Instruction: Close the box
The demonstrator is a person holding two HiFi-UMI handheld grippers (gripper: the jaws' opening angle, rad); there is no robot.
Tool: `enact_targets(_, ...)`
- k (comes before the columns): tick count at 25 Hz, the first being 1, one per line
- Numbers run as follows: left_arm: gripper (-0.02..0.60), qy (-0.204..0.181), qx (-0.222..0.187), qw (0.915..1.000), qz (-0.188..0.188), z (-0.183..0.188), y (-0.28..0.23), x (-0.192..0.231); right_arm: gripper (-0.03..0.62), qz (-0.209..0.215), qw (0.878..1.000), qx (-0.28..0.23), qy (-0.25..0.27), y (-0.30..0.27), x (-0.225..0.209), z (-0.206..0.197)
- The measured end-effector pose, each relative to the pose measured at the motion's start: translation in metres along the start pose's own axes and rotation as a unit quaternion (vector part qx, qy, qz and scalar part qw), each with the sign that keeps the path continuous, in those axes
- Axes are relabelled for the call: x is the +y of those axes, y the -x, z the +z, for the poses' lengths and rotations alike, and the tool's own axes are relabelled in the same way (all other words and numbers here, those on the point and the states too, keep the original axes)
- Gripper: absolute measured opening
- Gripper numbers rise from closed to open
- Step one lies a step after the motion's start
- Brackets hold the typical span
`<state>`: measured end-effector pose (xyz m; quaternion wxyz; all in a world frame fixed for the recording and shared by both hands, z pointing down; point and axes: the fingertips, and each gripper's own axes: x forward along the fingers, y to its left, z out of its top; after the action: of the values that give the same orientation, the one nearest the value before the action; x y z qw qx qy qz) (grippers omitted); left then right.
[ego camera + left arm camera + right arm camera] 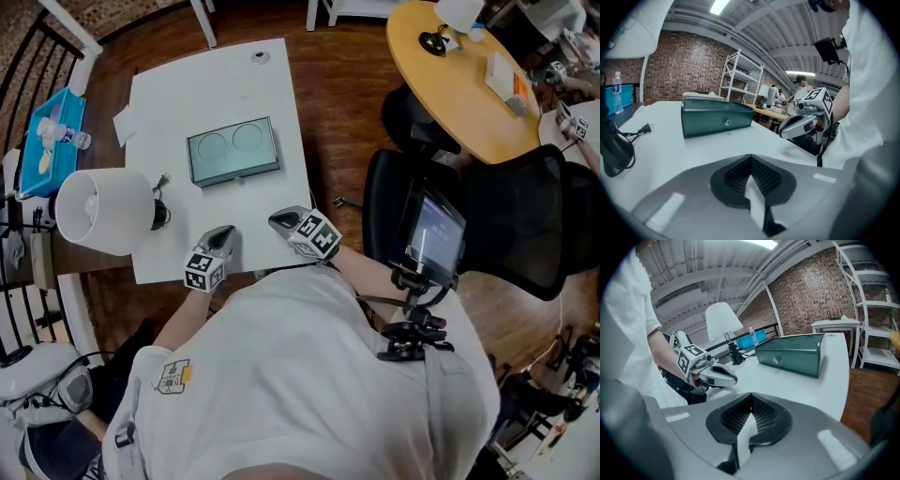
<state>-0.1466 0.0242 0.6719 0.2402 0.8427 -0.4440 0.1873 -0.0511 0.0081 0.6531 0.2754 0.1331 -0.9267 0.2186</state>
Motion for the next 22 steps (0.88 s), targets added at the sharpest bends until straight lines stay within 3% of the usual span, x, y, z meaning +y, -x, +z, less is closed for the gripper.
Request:
enact_targets(14,0.0,-0.001,-0.002,1.0,-0.002,-0.0015,-0.0002,0.0017,0.0,-0.001,1.0,0.002,0.006,-0.0017,-0.0002,0.0013)
enact_targets(22,0.0,0.0,0.0,1.0,-0.003,-0.0017,0.001,0.0007,0.0,-0.003,0.999,0.016,0.037,-0.0006,0.0017,0.0016)
